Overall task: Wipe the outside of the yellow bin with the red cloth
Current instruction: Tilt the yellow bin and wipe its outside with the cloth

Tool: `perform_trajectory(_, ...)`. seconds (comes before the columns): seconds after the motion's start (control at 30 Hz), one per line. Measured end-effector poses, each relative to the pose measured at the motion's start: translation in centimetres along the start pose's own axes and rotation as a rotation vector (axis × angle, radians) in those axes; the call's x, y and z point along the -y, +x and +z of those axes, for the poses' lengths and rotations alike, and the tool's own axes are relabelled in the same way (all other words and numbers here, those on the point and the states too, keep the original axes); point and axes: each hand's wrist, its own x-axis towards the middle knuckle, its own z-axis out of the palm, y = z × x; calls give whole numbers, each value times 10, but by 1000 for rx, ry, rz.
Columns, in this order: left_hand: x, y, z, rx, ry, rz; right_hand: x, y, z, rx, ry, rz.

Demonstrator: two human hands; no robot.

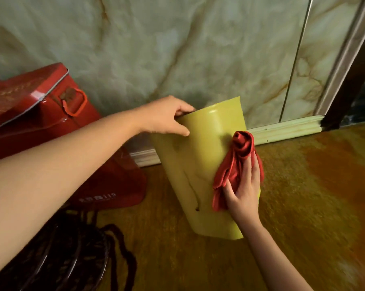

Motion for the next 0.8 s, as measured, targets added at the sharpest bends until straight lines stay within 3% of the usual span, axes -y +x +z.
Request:
perform_trajectory(0.07, 28, -17, -11, -3, 111, -56, -1, 3, 1, 60, 1, -41)
perform_trajectory(0.17, 47, -29, -11, 23, 22, -132, 8, 10, 4, 75, -33, -69)
perform_trajectory(0.47, 39, -18, -2, -49, -105, -127, 43, 20, -1, 50, -304, -96)
perform_trajectory(0.63, 28, -14, 4, -83, -115, -127, 47, 38, -2, -2, -69, 35)
perform_trajectory(0.7, 20, -12, 8, -95, -165, -104, 46, 46, 0, -50, -137, 78)
perform_trajectory(0.8, 19, -16, 13, -88, -130, -78, 35, 57, -6, 7, -215, 36)
